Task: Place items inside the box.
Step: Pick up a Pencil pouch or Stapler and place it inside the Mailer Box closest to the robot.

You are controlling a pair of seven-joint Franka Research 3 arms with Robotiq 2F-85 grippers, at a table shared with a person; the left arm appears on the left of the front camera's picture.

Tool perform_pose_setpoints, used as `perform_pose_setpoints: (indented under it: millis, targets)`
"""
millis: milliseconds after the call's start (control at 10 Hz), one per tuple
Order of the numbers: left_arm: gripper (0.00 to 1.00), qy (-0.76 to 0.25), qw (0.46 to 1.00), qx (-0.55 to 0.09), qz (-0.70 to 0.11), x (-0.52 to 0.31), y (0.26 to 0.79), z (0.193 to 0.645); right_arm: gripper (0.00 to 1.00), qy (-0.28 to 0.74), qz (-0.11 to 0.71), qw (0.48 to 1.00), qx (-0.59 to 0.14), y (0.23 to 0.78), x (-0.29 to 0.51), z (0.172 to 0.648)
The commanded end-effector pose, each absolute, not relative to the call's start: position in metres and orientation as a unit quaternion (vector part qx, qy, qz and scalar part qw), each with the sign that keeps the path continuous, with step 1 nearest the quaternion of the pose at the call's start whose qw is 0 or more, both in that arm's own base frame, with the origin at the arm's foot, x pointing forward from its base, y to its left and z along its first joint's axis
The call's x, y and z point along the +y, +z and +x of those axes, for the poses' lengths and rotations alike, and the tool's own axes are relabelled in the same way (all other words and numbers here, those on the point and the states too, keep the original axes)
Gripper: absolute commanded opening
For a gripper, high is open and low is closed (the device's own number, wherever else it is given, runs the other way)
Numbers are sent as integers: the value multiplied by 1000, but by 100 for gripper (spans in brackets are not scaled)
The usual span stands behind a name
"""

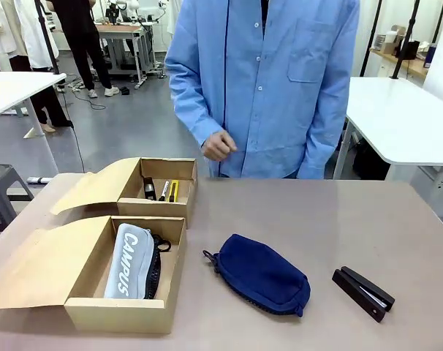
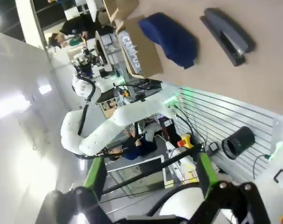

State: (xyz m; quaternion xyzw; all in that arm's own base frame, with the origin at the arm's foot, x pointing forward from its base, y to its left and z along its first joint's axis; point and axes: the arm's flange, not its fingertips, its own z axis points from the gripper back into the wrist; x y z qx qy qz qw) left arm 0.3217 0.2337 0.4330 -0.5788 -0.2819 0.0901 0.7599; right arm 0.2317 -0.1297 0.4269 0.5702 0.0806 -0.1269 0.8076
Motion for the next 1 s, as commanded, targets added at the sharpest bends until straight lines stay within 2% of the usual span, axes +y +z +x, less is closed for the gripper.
perform_pose_setpoints:
  millis: [0,900]
  targets:
    - [100,81,756,-290,-581,232,434,321,100,-161,613,771,60,459,-131,224]
    - [100,81,756,-290,-581,232,434,321,100,-161,613,771,60,459,-131,224]
